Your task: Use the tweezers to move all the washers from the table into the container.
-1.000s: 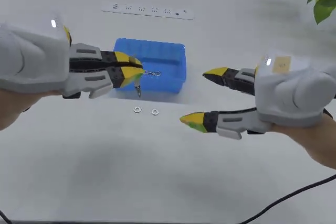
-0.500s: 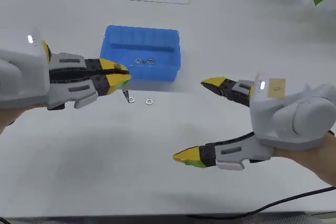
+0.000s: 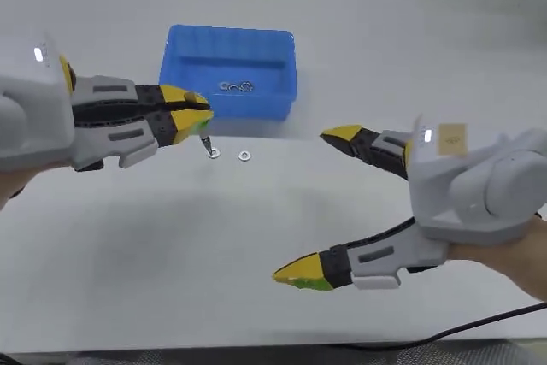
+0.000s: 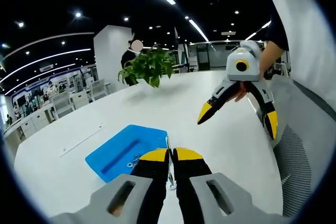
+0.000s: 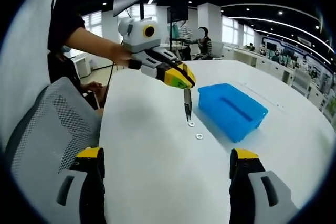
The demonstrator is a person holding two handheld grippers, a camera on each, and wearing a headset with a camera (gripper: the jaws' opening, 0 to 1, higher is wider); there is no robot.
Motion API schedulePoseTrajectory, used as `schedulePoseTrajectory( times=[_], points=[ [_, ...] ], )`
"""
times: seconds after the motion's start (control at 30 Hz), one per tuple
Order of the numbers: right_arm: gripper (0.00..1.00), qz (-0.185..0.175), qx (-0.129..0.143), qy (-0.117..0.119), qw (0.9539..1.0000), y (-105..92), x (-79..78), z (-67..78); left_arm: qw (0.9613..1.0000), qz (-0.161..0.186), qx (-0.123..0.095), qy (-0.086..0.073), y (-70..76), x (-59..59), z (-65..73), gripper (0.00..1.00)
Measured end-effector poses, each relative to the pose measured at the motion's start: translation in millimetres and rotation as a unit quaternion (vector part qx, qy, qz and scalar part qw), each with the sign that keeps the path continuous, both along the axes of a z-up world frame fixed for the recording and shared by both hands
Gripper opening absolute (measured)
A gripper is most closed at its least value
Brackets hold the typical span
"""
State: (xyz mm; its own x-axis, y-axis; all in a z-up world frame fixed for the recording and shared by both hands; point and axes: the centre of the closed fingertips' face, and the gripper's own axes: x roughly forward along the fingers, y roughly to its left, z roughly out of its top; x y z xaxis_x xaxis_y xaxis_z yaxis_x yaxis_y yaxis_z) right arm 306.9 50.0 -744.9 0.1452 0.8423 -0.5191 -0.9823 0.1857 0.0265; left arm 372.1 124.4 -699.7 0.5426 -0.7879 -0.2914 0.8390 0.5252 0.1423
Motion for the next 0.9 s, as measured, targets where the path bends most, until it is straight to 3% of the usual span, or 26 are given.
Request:
schedulePoseTrajectory(
  times=[0.3, 0.67, 0.9],
  points=[
    [0.99, -0.002, -0.003, 0.012, 0.9999, -0.8, -5.5, -6.3, 1.0, -0.007, 0.007, 0.0, -3.8, 2.1, -3.8, 0.07],
    [0.98, -0.012, 0.002, 0.015, 0.9998, -2.4, -4.0, -3.3, 0.9999, -0.013, 0.006, -0.001, -6.6, 3.7, -5.2, 0.07],
    [0.98, -0.014, 0.002, 0.016, 0.9998, -2.0, -5.1, -3.0, 0.9997, -0.016, 0.018, 0.004, -5.7, 1.2, -12.5, 0.07]
  ],
)
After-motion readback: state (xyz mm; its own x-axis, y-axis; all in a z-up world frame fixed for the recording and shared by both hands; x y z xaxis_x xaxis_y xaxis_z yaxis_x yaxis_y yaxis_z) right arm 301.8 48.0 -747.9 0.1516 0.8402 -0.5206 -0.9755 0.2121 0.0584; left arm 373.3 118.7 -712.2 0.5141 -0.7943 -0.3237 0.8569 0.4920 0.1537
